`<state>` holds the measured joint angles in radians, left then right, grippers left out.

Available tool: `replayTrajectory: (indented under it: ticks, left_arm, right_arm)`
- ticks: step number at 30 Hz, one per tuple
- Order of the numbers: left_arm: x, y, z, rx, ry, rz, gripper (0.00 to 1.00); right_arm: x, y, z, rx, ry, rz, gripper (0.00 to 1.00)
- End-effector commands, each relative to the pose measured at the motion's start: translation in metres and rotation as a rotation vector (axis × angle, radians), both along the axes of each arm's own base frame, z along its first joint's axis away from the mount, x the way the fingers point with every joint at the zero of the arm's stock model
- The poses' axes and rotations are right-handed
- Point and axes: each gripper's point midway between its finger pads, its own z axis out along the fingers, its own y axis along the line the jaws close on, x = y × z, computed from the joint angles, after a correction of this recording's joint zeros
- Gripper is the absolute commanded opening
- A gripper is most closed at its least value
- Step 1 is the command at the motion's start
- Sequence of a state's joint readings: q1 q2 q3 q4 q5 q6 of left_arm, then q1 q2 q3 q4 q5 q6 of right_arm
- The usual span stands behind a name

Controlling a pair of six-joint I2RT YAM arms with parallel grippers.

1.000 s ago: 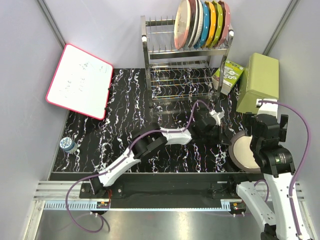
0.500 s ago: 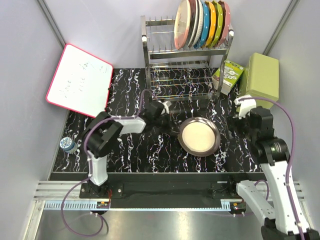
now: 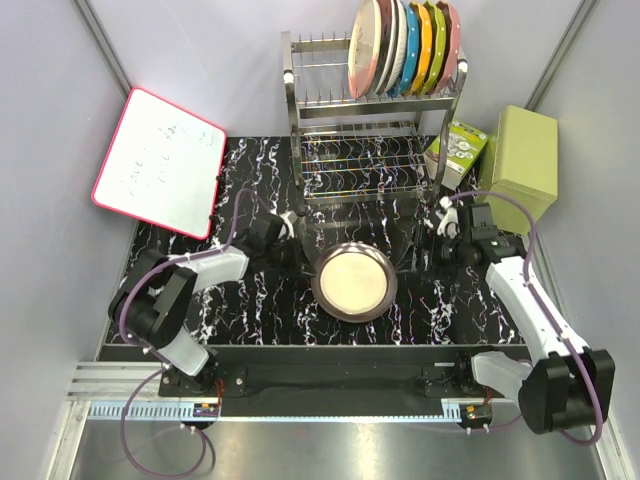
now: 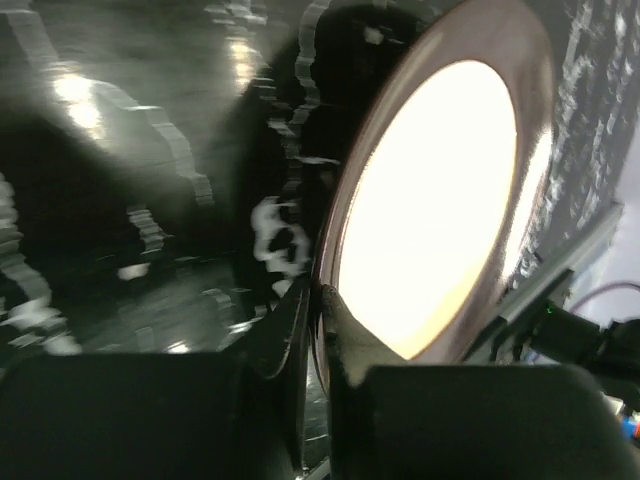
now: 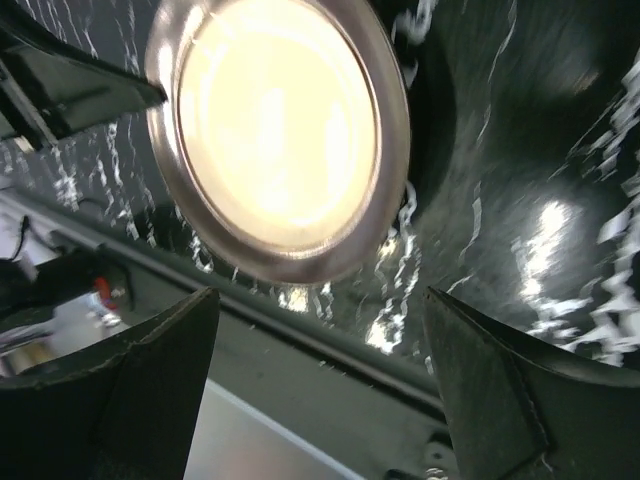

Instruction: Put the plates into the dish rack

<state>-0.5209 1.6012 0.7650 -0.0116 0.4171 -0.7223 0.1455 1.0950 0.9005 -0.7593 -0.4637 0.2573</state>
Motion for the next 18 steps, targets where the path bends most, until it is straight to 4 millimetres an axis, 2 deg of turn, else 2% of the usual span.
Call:
replayTrajectory:
  ticks: [1,2,3,5,6,7,9,11,12,14,15,18]
  left_arm:
    - [0.018,0.018,0.014,0.017,-0.100,0.046,0.31]
    - [0.020,0.020,0.014,0.022,-0.109,0.049,0.42]
    - [0.021,0.021,0.015,0.023,-0.114,0.048,0.52]
    - [0.022,0.023,0.014,0.031,-0.122,0.047,0.66]
    - [0.022,0.023,0.014,0.031,-0.124,0.044,0.85]
    - [0.023,0.023,0.014,0.030,-0.121,0.050,0.90]
    - [0.016,0.025,0.010,0.037,-0.083,0.054,0.95]
    - [0.010,0.026,0.005,0.025,-0.046,0.070,0.95]
    - [0.009,0.026,0.005,0.018,-0.042,0.076,0.95]
    - [0.003,0.028,-0.001,0.013,-0.013,0.092,0.94]
    - [0.005,0.027,0.002,0.001,-0.027,0.094,0.94]
    - [0.004,0.024,0.005,-0.023,-0.033,0.073,0.88]
  right_arm:
    - [-0.008,0.021,-0.020,0.169,0.141,-0.045,0.88]
    - [-0.012,0.022,-0.032,0.173,0.171,-0.060,0.87]
    - [-0.005,0.023,-0.035,0.188,0.168,-0.079,0.87]
    - [0.001,0.022,-0.044,0.180,0.178,-0.114,0.87]
    - [0.009,0.023,-0.048,0.192,0.177,-0.131,0.86]
    - [0.014,0.025,-0.049,0.207,0.176,-0.138,0.84]
    - [0.025,0.030,-0.060,0.236,0.186,-0.159,0.78]
    - [0.036,0.034,-0.066,0.269,0.179,-0.175,0.75]
    - [0.038,0.035,-0.077,0.272,0.209,-0.183,0.74]
    - [0.045,0.037,-0.083,0.276,0.210,-0.181,0.72]
    - [0.043,0.036,-0.093,0.267,0.245,-0.185,0.71]
    - [0.043,0.035,-0.105,0.247,0.278,-0.185,0.71]
